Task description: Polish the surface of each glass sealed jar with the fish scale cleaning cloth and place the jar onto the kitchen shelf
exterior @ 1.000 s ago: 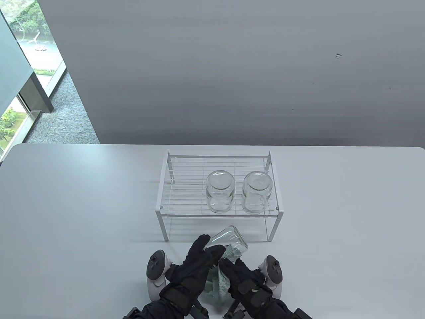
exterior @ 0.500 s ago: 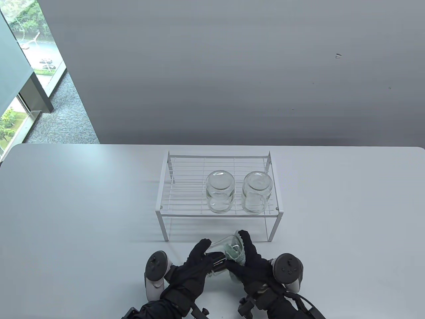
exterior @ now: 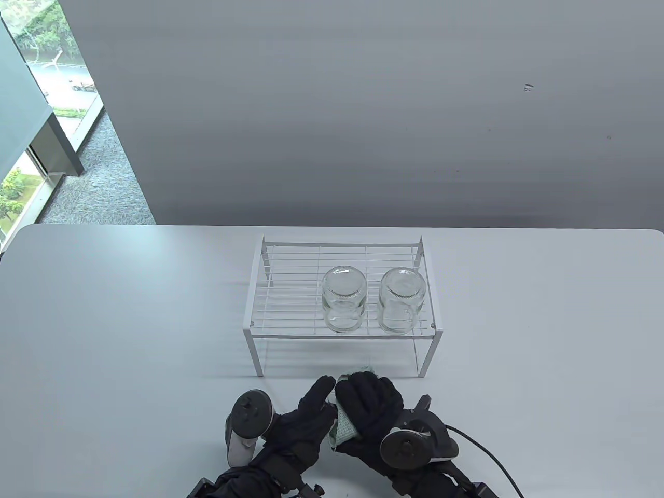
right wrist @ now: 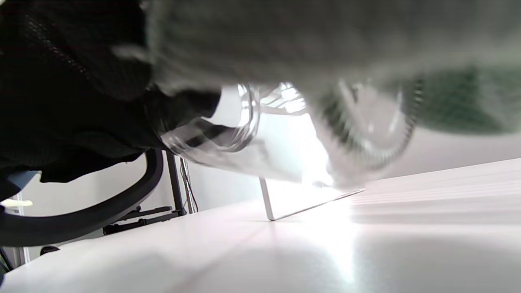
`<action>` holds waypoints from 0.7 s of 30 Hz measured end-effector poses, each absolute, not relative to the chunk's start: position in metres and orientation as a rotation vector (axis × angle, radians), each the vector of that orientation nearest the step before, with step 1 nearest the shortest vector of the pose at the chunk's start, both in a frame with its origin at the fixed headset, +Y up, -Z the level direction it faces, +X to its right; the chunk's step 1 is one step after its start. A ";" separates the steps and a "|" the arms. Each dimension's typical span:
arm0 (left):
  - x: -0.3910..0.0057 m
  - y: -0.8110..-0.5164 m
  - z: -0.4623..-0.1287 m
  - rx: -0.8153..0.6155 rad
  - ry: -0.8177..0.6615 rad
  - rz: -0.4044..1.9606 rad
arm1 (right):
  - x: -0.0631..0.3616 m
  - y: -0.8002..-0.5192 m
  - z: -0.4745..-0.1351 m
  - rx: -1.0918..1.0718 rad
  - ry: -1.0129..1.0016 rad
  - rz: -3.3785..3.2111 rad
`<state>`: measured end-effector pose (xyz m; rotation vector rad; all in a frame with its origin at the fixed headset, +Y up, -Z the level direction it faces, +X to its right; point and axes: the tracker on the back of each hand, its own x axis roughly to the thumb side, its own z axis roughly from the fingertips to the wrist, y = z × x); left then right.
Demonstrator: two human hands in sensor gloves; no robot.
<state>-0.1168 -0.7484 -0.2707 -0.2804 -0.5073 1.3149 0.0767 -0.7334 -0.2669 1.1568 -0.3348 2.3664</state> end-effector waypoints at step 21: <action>-0.136 -0.768 -0.275 -0.416 -0.289 1.799 | 0.105 -0.786 -0.287 0.352 0.263 1.196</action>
